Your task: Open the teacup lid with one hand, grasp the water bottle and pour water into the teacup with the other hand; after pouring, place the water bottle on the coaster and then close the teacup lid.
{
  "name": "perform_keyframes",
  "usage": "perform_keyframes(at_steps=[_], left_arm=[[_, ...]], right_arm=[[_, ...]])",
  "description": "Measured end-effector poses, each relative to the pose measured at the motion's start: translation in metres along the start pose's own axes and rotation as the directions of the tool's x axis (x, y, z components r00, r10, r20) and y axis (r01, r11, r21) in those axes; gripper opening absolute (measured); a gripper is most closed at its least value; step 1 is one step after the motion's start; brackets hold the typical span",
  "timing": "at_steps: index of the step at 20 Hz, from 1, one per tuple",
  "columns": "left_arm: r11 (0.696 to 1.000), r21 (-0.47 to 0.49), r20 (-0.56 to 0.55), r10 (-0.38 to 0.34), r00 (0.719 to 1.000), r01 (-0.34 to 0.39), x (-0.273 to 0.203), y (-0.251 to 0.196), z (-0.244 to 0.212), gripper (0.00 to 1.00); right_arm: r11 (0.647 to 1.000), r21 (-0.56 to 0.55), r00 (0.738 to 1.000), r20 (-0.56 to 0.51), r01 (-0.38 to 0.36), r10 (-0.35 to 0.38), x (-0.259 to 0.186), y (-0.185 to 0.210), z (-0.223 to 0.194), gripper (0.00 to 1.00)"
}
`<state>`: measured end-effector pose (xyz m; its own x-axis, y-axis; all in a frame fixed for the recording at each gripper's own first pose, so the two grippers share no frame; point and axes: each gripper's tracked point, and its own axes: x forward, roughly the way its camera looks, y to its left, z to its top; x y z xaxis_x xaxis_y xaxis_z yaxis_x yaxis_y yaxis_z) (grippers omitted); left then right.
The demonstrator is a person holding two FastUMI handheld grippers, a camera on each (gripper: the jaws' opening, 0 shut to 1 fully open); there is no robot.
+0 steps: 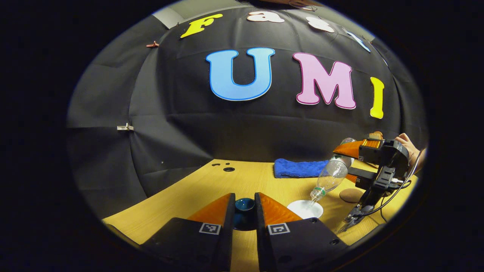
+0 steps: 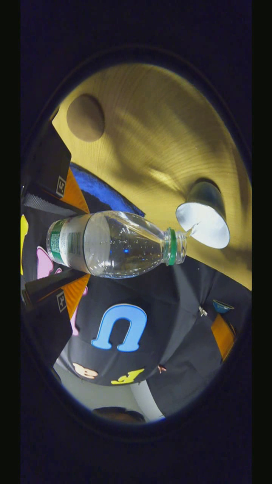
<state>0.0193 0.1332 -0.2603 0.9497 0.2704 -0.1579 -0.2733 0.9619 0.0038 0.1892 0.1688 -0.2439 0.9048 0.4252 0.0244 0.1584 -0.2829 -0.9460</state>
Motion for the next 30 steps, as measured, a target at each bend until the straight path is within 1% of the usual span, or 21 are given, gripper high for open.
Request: perform_keyframes(at_steps=[3, 5, 6, 7, 10, 11, 12, 13, 15, 16, 17, 18, 19, 20, 22, 23, 24, 25, 26, 28, 30], left_arm=[[1.0, -0.002, -0.004, 0.002, 1.0, -0.003, -0.002, 0.001, -0.001, 0.31], [1.0, -0.004, -0.004, 0.003, 1.0, -0.003, -0.003, 0.002, -0.001, 0.3], [1.0, -0.005, -0.004, 0.002, 1.0, -0.002, -0.003, 0.002, -0.002, 0.3], [1.0, -0.005, -0.004, 0.0, 1.0, 0.0, -0.003, 0.002, -0.002, 0.3], [1.0, -0.009, -0.002, 0.002, 1.0, -0.002, -0.005, 0.002, -0.002, 0.31], [1.0, -0.011, -0.002, 0.002, 1.0, -0.002, -0.005, 0.001, -0.001, 0.31], [1.0, -0.013, -0.002, 0.002, 1.0, -0.002, -0.005, 0.001, -0.002, 0.27], [1.0, -0.014, -0.002, 0.002, 1.0, -0.002, -0.005, 0.001, -0.001, 0.3], [1.0, -0.013, 0.0, 0.004, 1.0, -0.004, -0.007, 0.0, 0.0, 0.3], [1.0, -0.012, 0.003, 0.004, 1.0, -0.004, -0.007, 0.0, 0.0, 0.27], [1.0, -0.01, 0.006, 0.004, 1.0, -0.004, -0.007, 0.0, 0.001, 0.27], [1.0, -0.009, 0.008, 0.005, 1.0, -0.005, -0.008, 0.0, 0.003, 0.3], [1.0, -0.008, 0.01, 0.007, 1.0, -0.007, -0.008, 0.0, 0.003, 0.3], [1.0, -0.008, 0.013, 0.01, 1.0, -0.01, -0.008, 0.001, 0.004, 0.31], [1.0, -0.01, 0.015, 0.015, 1.0, -0.015, -0.008, 0.0, 0.005, 0.3], [1.0, -0.01, 0.015, 0.018, 1.0, -0.018, -0.008, 0.001, 0.006, 0.34], [1.0, -0.01, 0.014, 0.019, 1.0, -0.019, -0.007, 0.001, 0.006, 0.3], [1.0, -0.008, 0.012, 0.019, 1.0, -0.019, -0.007, 0.0, 0.006, 0.3], [1.0, -0.005, 0.01, 0.019, 1.0, -0.019, -0.006, 0.0, 0.005, 0.3], [1.0, 0.001, 0.006, 0.02, 1.0, -0.02, -0.005, -0.001, 0.004, 0.3], [1.0, 0.007, 0.003, 0.02, 1.0, -0.02, -0.002, -0.002, 0.004, 0.3]], right_arm=[[0.998, -0.037, 0.999, 0.005, 0.044, -0.043, -0.002, -0.004, 0.002, 0.74], [0.994, -0.068, 0.996, 0.023, 0.088, -0.086, 0.0, -0.013, 0.002, 0.74], [0.992, -0.072, 0.994, 0.036, 0.108, -0.105, 0.001, -0.014, 0.003, 0.7], [0.99, -0.078, 0.992, 0.043, 0.12, -0.117, 0.002, -0.015, 0.004, 0.74], [0.978, -0.104, 0.983, 0.058, 0.179, -0.173, 0.0, -0.022, 0.007, 0.74], [0.976, -0.108, 0.981, 0.06, 0.189, -0.183, -0.002, -0.021, 0.007, 0.74], [0.973, -0.118, 0.979, 0.057, 0.2, -0.194, -0.004, -0.023, 0.008, 0.74], [0.971, -0.124, 0.978, 0.057, 0.206, -0.201, -0.004, -0.025, 0.008, 0.74], [0.97, -0.124, 0.977, 0.058, 0.211, -0.205, 0.0, -0.027, 0.006, 0.74], [0.971, -0.122, 0.978, 0.059, 0.207, -0.201, 0.0, -0.025, 0.006, 0.74], [0.973, -0.117, 0.979, 0.059, 0.2, -0.194, 0.002, -0.025, 0.005, 0.74], [0.981, -0.092, 0.984, 0.062, 0.17, -0.165, 0.003, -0.02, 0.007, 0.74], [0.991, -0.045, 0.99, 0.056, 0.13, -0.127, 0.005, -0.012, 0.004, 0.74], [0.997, 0.028, 0.996, 0.057, 0.068, -0.07, 0.003, -0.001, 0.005, 0.74], [0.986, 0.16, 0.999, 0.039, -0.034, 0.028, 0.006, 0.02, 0.0, 0.74], [0.971, 0.23, 0.997, 0.025, -0.07, 0.067, 0.0, 0.029, 0.0, 0.74], [0.942, 0.32, 0.995, 0.015, -0.102, 0.102, -0.005, 0.036, 0.002, 0.74], [0.9, 0.419, 0.992, -0.002, -0.117, 0.13, -0.01, 0.045, 0.007, 0.74], [0.844, 0.521, 0.988, -0.009, -0.126, 0.154, -0.015, 0.05, 0.011, 0.75], [0.71, 0.69, 0.982, 0.003, -0.14, 0.191, -0.02, 0.058, 0.02, 0.75], [0.586, 0.798, 0.977, 0.018, -0.141, 0.21, -0.027, 0.055, 0.032, 0.75]])
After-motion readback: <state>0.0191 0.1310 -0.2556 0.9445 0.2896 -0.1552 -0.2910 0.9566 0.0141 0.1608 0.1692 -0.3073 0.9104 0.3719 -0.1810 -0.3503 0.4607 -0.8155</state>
